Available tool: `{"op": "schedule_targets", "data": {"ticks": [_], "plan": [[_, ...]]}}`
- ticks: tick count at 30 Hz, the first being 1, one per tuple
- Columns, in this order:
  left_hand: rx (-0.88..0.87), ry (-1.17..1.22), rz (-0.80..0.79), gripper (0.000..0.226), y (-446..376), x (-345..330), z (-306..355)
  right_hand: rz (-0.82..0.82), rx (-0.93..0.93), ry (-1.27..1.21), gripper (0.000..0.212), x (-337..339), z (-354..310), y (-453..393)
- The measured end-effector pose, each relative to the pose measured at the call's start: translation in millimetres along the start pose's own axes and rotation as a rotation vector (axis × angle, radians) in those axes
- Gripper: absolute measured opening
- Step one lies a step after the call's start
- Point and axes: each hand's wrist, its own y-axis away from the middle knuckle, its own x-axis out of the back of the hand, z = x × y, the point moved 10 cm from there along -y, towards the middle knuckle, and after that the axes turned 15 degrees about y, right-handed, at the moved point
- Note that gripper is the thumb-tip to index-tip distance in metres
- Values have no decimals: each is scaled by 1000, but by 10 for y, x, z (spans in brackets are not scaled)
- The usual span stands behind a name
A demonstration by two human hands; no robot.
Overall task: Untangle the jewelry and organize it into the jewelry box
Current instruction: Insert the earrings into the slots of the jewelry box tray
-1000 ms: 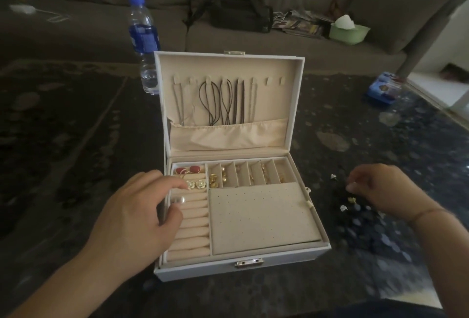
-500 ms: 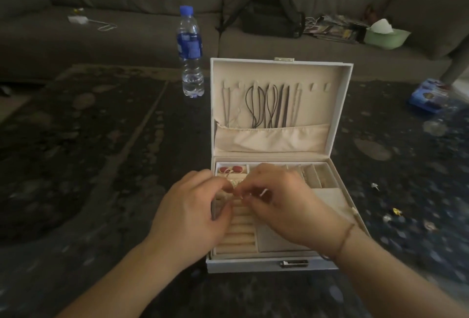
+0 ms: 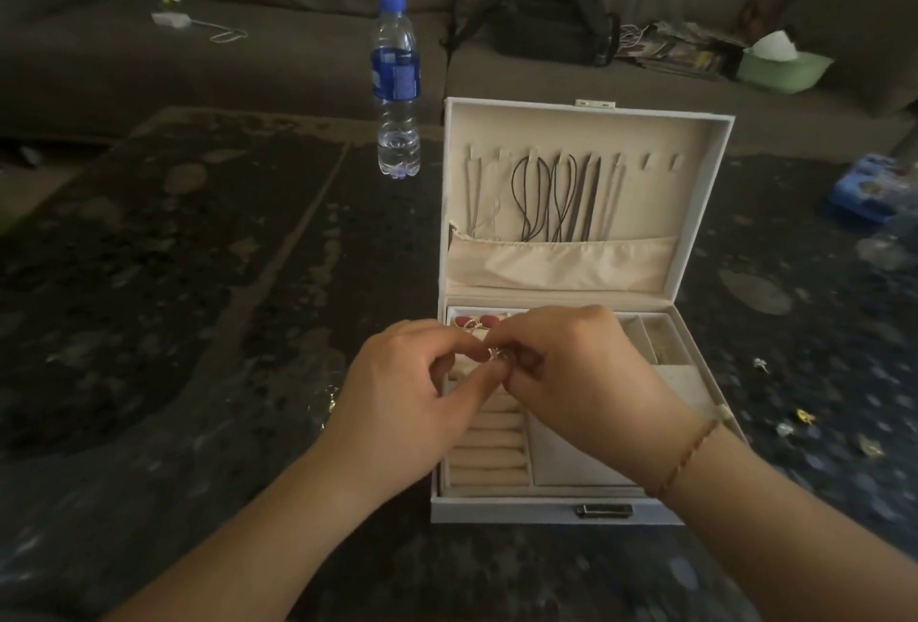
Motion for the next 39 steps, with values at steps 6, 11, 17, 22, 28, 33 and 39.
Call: {"op": "schedule_targets", "data": {"ticks": [6,11,17,22,28,33,39], "plan": [[-14,-70,-29,15,-27,23,-13,38,-16,-123,11,-2,11,95],[-70,-130,-114,29,-30,-49,36,-51,-158,-464,31,-32,152,112],[-42,-112,-168,13,-23,-134,-36,-54,-92,-230,16,-23,240,164],[-48,-267,-151,25,-18,-65,-46,-158,-112,41,14,-122,262,137],[-12,-310,-168,21,-4,-102,-82,-200,-138,111,14,-134,189,65],[1,-322,-178,20,-8,-118,-105,-292,-98,248,17,-222,113,62],[6,-313,-181,20,-2,-132,-122,-296,-218,206,18,-382,142,80]]}}
